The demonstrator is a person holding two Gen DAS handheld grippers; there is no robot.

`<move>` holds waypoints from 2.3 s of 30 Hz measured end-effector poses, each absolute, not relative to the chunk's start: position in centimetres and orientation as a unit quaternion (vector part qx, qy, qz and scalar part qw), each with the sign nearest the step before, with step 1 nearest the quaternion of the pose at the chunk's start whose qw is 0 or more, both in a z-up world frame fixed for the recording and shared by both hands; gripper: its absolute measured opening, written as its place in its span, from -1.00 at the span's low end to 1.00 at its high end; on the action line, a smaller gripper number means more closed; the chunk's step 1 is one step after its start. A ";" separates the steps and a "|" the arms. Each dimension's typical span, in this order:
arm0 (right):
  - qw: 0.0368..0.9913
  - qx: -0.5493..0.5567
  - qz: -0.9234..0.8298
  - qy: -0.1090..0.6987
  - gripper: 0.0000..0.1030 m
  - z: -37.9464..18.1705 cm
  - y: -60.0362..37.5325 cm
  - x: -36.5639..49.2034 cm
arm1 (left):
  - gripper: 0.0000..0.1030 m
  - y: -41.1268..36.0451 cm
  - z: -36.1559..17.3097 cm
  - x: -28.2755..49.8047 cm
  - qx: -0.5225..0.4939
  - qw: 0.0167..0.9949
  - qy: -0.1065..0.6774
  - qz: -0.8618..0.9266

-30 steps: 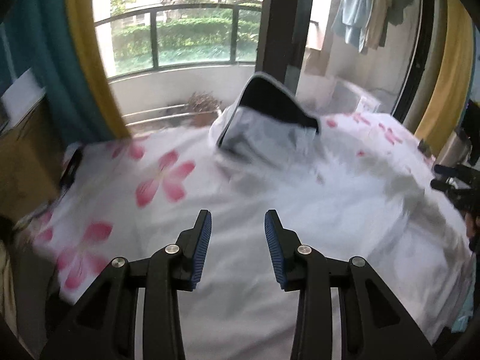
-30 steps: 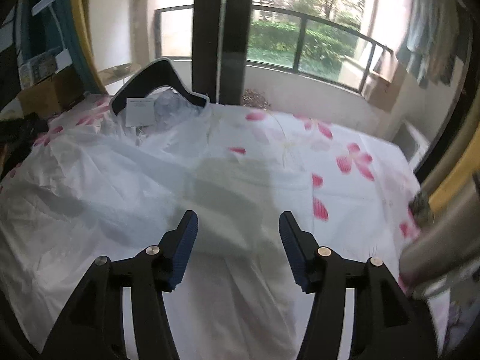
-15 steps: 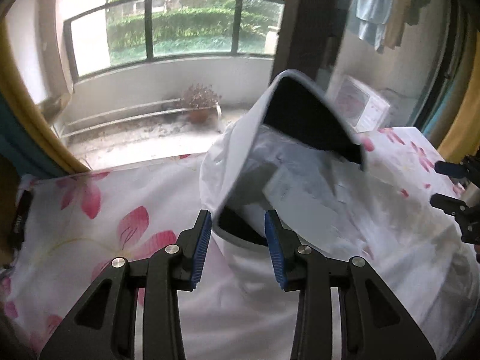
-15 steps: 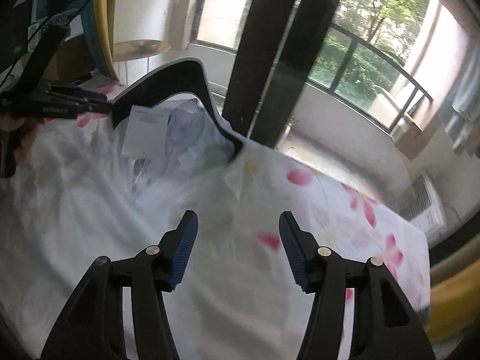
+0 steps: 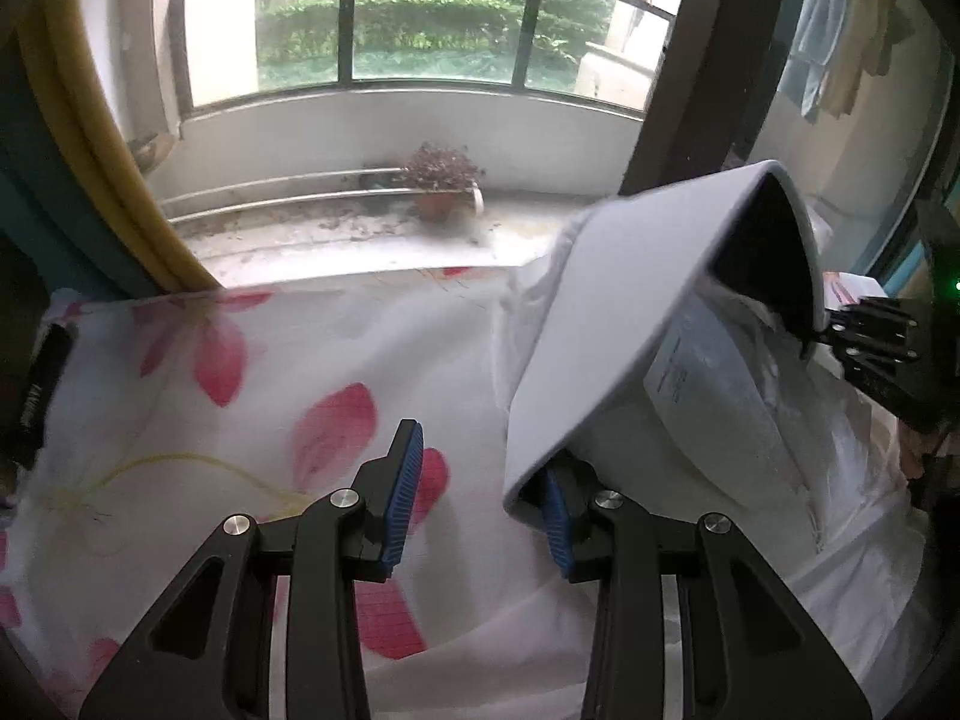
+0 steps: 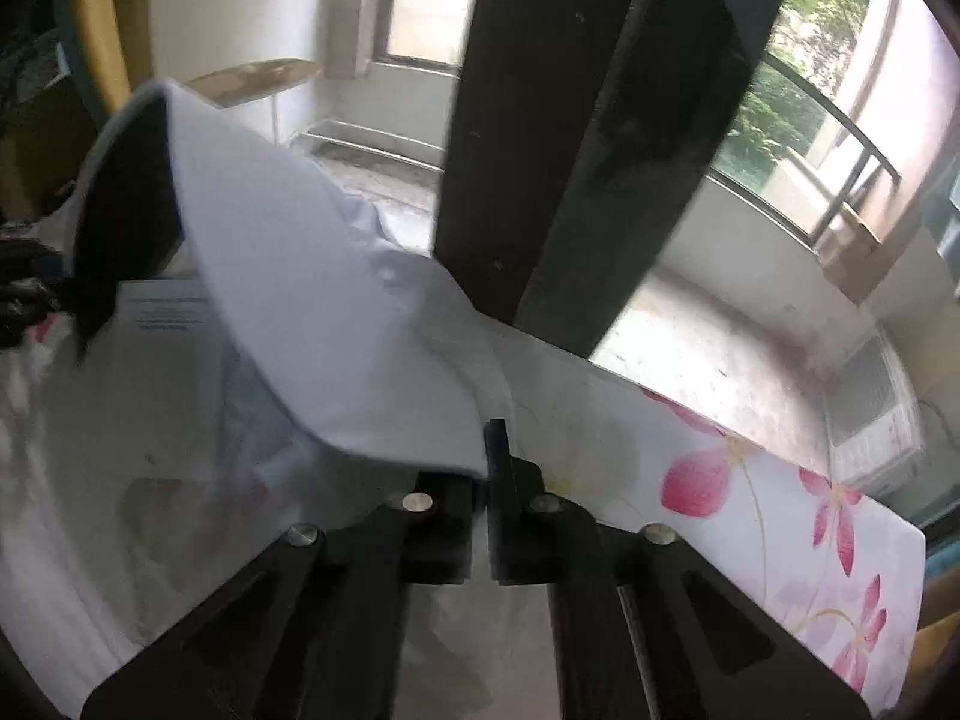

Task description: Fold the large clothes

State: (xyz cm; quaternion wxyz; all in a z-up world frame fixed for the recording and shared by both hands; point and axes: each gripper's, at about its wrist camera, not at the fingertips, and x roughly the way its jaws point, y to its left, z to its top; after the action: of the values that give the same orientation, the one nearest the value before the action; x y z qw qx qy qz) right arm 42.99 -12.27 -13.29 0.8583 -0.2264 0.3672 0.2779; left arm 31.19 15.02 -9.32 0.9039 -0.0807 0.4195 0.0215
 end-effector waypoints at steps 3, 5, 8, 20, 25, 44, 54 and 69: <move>0.869 -0.230 0.264 0.350 -0.94 -12.3 -14.1 41.4 | -0.24 15.0 -9.1 31.0 -0.076 0.904 0.420 0.019; 0.876 -0.229 0.253 0.341 -0.94 -11.4 -15.9 40.1 | -0.24 14.8 -9.2 31.0 -0.075 0.902 0.424 0.014; 0.878 -0.227 0.244 0.345 -0.93 -10.9 -18.4 38.4 | -0.24 13.9 -8.9 30.7 -0.063 0.902 0.428 0.002; 0.881 -0.160 0.249 0.369 0.27 -11.1 -22.8 36.3 | -0.24 9.8 -3.0 29.6 -0.023 0.921 0.384 -0.064; 0.888 -0.148 0.254 0.354 0.27 -9.5 -23.8 36.0 | -0.24 9.3 -0.7 30.8 -0.032 0.932 0.354 -0.070; 0.821 -0.107 0.303 0.472 0.27 -13.4 -19.7 44.1 | 0.04 9.0 -10.5 35.9 -0.020 0.874 0.466 -0.137; 0.786 -0.119 0.364 0.485 -0.09 -13.9 -19.3 42.9 | 0.28 9.4 -10.7 34.6 0.000 0.870 0.462 -0.171; 0.862 -0.329 0.303 0.241 -0.81 -11.0 -16.6 37.0 | -0.63 4.3 -7.6 30.8 0.154 0.925 0.329 -0.110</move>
State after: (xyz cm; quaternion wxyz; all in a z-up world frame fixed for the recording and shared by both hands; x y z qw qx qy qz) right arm 36.97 -16.61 -10.96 0.8616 -0.3288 0.2408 0.3026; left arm 30.81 4.30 -7.64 0.9252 0.1540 0.3288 -0.1102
